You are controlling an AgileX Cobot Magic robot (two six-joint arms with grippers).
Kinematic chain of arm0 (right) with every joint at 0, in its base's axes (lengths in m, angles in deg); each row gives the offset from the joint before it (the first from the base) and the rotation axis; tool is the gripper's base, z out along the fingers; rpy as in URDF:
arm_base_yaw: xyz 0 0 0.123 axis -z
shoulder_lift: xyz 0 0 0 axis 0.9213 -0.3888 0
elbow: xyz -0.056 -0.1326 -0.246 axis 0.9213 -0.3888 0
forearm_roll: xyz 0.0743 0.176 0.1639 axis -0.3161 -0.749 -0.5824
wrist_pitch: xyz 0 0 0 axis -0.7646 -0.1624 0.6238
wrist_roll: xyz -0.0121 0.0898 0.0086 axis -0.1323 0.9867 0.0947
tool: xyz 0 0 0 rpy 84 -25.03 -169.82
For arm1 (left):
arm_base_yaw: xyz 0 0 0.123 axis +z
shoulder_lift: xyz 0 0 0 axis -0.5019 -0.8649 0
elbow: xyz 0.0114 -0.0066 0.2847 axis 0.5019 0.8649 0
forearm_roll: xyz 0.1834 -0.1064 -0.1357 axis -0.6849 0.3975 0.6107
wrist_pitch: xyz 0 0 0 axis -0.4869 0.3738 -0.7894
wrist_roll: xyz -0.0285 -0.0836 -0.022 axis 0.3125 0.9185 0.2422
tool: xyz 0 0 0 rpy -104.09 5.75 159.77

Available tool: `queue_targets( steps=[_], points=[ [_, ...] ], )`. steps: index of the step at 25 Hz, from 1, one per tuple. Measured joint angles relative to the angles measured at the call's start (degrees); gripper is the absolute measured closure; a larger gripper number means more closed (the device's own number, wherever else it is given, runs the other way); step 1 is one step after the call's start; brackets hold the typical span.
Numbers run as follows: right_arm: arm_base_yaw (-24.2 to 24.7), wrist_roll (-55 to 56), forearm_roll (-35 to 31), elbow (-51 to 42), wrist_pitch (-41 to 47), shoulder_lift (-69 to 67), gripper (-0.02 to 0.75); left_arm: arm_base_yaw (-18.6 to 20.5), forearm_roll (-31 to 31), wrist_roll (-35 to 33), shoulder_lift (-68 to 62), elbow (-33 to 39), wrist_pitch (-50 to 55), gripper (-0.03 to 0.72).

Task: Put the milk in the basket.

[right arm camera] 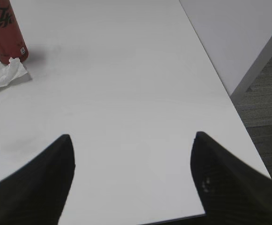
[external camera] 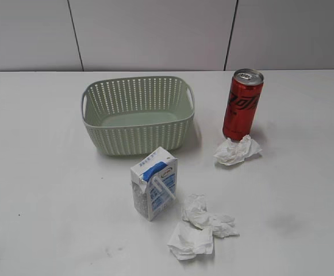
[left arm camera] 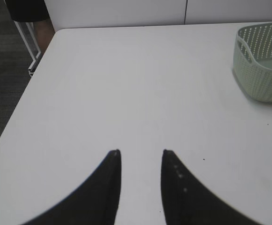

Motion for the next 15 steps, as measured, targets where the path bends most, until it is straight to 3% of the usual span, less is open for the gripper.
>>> queue_targets(
  steps=[15],
  points=[
    [0.00,0.00,0.19,0.85,-1.71,-0.25,0.143,0.00,0.00,0.00,0.00,0.00,0.00,0.467]
  ],
)
